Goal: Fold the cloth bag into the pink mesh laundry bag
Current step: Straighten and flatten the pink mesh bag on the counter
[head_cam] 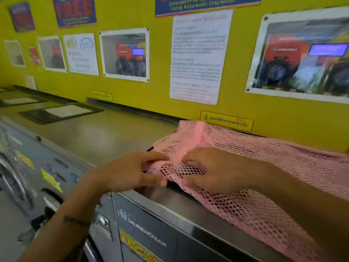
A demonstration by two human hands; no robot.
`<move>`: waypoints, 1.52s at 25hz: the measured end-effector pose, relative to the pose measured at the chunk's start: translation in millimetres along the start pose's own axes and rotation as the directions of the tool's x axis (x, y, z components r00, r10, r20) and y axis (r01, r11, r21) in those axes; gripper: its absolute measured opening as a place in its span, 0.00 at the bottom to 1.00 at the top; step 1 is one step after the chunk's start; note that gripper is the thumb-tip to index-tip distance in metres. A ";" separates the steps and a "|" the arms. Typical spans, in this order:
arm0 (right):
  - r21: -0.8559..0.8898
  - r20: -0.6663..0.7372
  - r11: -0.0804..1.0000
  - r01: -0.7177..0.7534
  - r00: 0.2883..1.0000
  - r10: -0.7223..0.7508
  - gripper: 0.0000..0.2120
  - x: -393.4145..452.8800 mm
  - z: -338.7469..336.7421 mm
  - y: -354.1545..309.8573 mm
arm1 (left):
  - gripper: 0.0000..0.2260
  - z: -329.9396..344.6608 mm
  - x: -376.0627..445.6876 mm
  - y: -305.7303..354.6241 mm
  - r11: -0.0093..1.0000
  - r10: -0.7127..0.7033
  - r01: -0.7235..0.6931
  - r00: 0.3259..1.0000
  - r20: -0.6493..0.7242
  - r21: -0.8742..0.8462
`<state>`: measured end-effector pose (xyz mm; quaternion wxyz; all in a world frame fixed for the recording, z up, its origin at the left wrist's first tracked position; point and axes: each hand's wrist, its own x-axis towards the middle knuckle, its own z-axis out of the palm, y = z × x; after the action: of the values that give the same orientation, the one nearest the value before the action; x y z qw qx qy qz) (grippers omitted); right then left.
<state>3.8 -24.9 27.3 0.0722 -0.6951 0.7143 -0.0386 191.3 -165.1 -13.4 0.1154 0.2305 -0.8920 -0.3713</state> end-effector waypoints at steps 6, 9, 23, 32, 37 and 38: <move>-0.213 -0.273 0.977 -0.001 0.960 -0.058 0.09 9.6 10.5 -8.7 | 0.08 8.1 4.8 5.8 0.913 0.322 -0.144 0.829 -0.458 0.381; -0.118 -0.388 0.986 0.115 0.909 -0.152 0.07 12.7 1.2 -15.2 | 0.07 -10.5 -7.9 15.1 0.810 0.454 -0.125 0.753 -0.477 0.573; -0.168 0.278 0.966 -0.199 0.930 0.240 0.35 64.0 7.9 42.2 | 0.09 -67.0 61.1 13.7 0.961 0.246 -0.223 0.960 -0.132 0.164; 0.035 -0.404 0.896 -0.443 0.813 0.419 0.17 115.4 -41.4 91.5 | 0.26 -12.1 209.7 -8.7 0.910 -0.115 0.226 0.943 -0.312 0.348; 0.163 -0.258 0.900 -0.405 0.863 0.435 0.16 159.2 -24.2 112.0 | 0.28 -5.3 214.4 -17.2 0.909 -0.081 0.109 0.993 -0.087 0.403; 0.171 -0.184 0.897 -0.408 0.881 0.436 0.16 161.5 -23.8 110.6 | 0.29 -8.3 213.6 -17.9 0.913 -0.090 0.106 0.994 -0.059 0.394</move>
<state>-112.8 -183.9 25.5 0.0445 -0.5079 0.8483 -0.1431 15.0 -287.3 -13.0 0.0651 0.3009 -0.9335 -0.1838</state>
